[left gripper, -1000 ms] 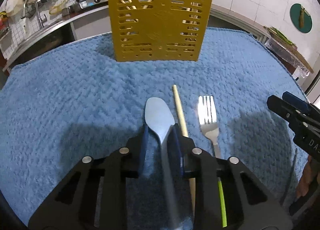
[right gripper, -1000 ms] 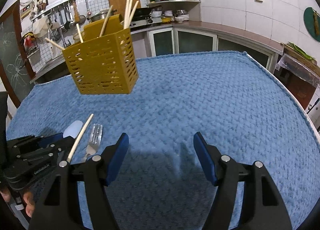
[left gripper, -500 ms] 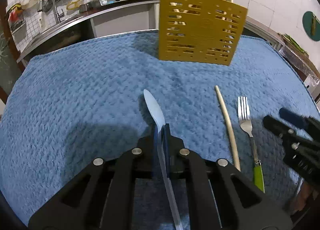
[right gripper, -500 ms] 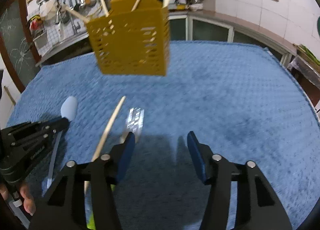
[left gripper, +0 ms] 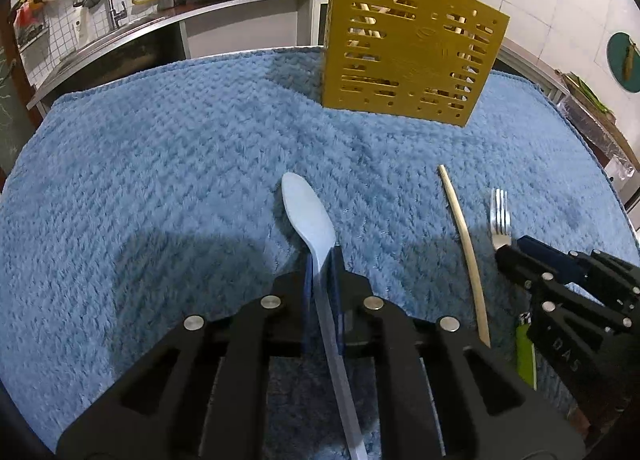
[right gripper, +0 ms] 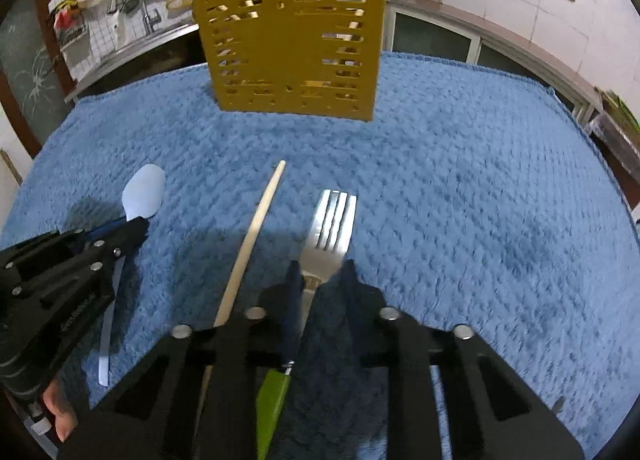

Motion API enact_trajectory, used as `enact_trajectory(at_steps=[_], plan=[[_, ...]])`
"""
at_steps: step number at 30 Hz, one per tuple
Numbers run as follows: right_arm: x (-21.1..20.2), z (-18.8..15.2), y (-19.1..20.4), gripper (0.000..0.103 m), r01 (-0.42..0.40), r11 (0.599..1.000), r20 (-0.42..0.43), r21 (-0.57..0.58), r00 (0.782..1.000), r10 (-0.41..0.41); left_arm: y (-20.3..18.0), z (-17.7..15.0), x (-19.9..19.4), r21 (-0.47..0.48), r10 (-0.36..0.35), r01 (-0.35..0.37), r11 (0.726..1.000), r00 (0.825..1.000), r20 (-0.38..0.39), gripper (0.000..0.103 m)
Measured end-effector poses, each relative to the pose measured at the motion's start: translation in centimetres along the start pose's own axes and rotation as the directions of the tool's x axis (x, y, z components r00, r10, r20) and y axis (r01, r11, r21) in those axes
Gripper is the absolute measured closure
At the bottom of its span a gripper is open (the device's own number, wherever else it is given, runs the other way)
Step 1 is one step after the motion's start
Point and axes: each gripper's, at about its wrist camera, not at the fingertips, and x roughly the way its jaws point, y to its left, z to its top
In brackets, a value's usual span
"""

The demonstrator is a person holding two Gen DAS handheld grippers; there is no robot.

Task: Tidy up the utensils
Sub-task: 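Grasp the light blue spoon with the left gripper while the right gripper grasps the green-handled fork, then raise the held spoon and fork above the yellow holder's opening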

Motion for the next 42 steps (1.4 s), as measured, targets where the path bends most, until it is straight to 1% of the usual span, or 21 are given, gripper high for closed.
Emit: enact_trajectory(at_steps=[3, 6, 11, 12, 14, 17, 20, 24, 26, 27, 32, 35, 37, 42], plan=[[0.1, 0.4, -1.0, 0.088, -0.030, 0.999, -0.021, 0.020, 0.999, 0.031, -0.1, 0.2, 0.1, -0.007, 0.003, -0.003, 1.000, 1.000, -0.011, 0.094], [0.4, 0.8, -1.4, 0.088, -0.052, 0.998, -0.049, 0.034, 0.997, 0.053, -0.1, 0.5, 0.3, -0.019, 0.004, -0.004, 1.000, 1.000, -0.020, 0.094], [0.7, 1.3, -1.5, 0.088, -0.064, 0.997, -0.048, 0.048, 0.997, 0.067, -0.4, 1.3, 0.8, -0.024, 0.010, -0.011, 1.000, 0.999, -0.034, 0.094], [0.6, 1.3, -1.6, 0.090, -0.070, 0.996, -0.047, 0.053, 0.996, 0.073, -0.3, 1.4, 0.8, -0.031, 0.008, -0.009, 0.999, 0.999, -0.037, 0.095], [0.2, 1.3, -1.9, 0.098, -0.087, 0.995, -0.025, 0.050, 0.996, 0.088, -0.4, 1.4, 0.7, -0.034, 0.010, -0.011, 0.999, 0.999, -0.034, 0.095], [-0.2, 1.6, -2.6, 0.102, -0.115, 0.991, -0.020, 0.063, 0.993, 0.116, -0.8, 1.1, 0.4, -0.021, 0.018, -0.018, 1.000, 1.000, -0.021, 0.096], [-0.3, 1.6, -3.1, 0.102, -0.132, 0.989, -0.021, 0.064, 0.991, 0.134, -0.9, 0.8, 0.2, -0.024, 0.015, -0.016, 1.000, 1.000, -0.018, 0.096], [-0.3, 1.6, -3.5, 0.102, -0.128, 0.991, -0.041, 0.045, 0.991, 0.130, -0.8, 0.7, 0.2, -0.018, 0.016, -0.017, 1.000, 0.999, -0.029, 0.096], [-0.1, 1.5, -3.7, 0.098, -0.127, 0.991, -0.065, 0.048, 0.989, 0.130, -0.8, 0.7, 0.2, -0.021, 0.018, -0.019, 1.000, 0.999, -0.035, 0.096], [0.2, 1.3, -3.9, 0.098, -0.130, 0.990, -0.083, 0.057, 0.987, 0.135, -0.9, 0.7, 0.2, -0.018, 0.023, -0.024, 1.000, 0.999, -0.037, 0.096], [0.5, 1.1, -3.8, 0.097, -0.133, 0.989, -0.084, 0.058, 0.987, 0.137, -1.1, 0.7, 0.3, -0.012, 0.029, -0.030, 0.999, 0.999, -0.041, 0.095], [0.8, 1.4, -3.7, 0.099, -0.127, 0.990, -0.085, 0.058, 0.988, 0.132, -0.8, 0.9, 0.4, -0.014, 0.019, -0.020, 1.000, 0.999, -0.047, 0.095], [0.9, 1.6, -4.0, 0.100, -0.138, 0.987, -0.083, 0.081, 0.986, 0.145, -0.6, 1.1, 0.5, -0.016, 0.007, -0.008, 1.000, 0.999, -0.052, 0.096], [-0.1, 1.8, -4.9, 0.101, -0.147, 0.984, -0.039, 0.101, 0.988, 0.152, -0.4, 1.1, 0.2, -0.027, -0.009, 0.008, 1.000, 0.999, -0.036, 0.097]])
